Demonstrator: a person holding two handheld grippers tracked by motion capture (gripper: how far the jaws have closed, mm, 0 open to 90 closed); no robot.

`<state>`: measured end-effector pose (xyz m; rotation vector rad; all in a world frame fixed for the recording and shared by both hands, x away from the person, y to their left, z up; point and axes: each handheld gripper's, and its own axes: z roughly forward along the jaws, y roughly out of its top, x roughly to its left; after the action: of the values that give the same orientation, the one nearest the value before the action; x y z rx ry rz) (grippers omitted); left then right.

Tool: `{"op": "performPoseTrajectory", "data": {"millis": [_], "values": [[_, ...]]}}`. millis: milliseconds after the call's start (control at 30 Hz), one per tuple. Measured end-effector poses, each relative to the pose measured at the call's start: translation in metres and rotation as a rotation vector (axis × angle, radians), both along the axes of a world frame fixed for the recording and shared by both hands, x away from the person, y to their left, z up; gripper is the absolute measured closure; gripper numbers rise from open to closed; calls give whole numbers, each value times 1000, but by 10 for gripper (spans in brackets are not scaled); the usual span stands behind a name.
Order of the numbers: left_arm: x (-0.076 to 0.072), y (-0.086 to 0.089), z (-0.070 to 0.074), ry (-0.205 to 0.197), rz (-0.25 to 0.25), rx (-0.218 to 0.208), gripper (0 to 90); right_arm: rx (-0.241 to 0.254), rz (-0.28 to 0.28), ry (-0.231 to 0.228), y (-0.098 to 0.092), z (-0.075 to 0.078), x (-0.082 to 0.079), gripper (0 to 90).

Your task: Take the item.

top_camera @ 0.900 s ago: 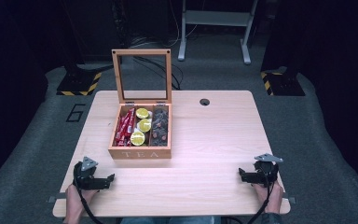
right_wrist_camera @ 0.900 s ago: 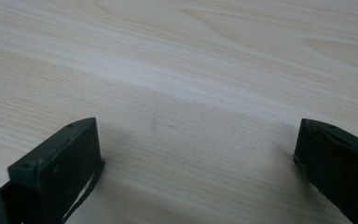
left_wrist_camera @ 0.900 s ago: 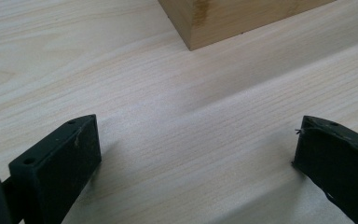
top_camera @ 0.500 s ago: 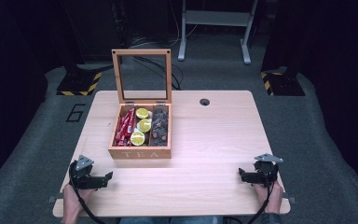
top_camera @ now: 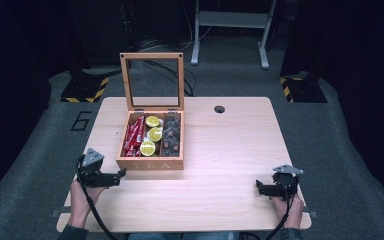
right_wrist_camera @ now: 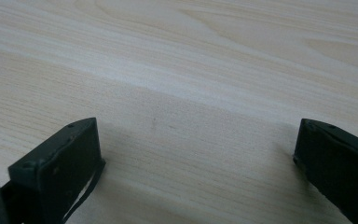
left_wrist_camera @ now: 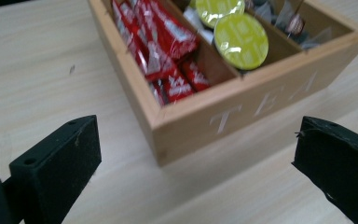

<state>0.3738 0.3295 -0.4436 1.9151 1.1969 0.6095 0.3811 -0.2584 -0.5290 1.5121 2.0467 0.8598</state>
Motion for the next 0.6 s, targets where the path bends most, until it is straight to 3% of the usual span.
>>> {"op": "performPoseTrajectory", "data": {"millis": [167, 400, 600], "values": [[25, -20, 15, -8, -31, 6, 8, 0, 1, -5, 0, 0, 0, 2], [50, -41, 18, 5, -56, 16, 22, -5, 5, -6, -1, 0, 0, 3], [67, -60, 15, 35, -86, 55, 66, -4, 4, -6, -1, 0, 0, 3]]}}
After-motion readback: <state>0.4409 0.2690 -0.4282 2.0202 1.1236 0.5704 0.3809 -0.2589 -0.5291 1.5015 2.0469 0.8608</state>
